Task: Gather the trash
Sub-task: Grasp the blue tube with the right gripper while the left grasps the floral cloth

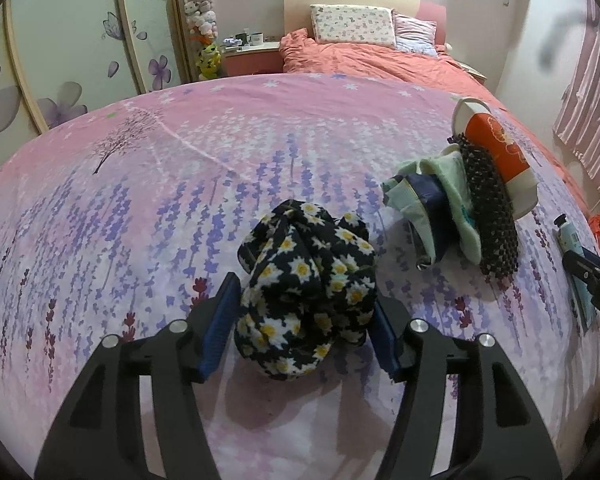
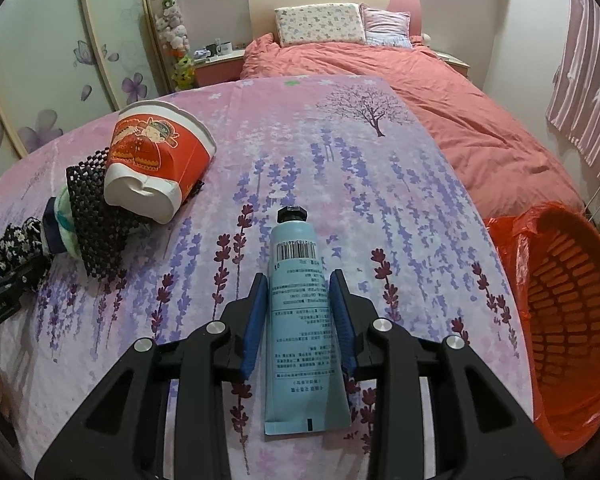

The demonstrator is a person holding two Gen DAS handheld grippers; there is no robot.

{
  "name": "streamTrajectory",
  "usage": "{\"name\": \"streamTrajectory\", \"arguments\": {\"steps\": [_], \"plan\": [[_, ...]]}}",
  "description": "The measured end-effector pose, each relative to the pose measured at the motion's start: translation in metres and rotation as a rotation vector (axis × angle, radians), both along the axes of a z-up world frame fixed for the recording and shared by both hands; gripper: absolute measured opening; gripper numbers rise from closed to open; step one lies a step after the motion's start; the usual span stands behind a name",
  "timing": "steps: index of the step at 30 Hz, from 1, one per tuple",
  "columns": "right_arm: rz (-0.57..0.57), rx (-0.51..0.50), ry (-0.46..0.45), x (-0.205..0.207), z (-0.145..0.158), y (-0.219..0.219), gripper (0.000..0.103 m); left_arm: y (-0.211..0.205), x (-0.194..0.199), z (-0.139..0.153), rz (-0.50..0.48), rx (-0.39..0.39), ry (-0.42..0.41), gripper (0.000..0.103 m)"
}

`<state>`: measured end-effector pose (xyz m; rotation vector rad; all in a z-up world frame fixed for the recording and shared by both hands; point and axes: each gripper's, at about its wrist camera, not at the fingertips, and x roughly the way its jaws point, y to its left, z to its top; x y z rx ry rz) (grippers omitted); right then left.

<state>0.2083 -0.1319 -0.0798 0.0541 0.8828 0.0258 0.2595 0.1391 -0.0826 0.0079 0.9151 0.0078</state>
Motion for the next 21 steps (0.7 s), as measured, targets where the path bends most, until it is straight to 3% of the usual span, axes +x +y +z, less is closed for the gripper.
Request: {"name": "streamTrajectory", "arguments": {"steps": [15, 21], "plan": [[0.0, -0.002, 0.0, -0.0003, -0.0001, -0.0015, 0.034, 0.001, 0.002, -0.0026, 0.018, 0.01, 0.005, 0.068], [-0.023, -0.012, 0.002, -0.0008, -0.0007, -0.0017, 0.042, 0.0006, 0.0014, -0.0027, 0.018, 0.008, 0.005, 0.068]]}}
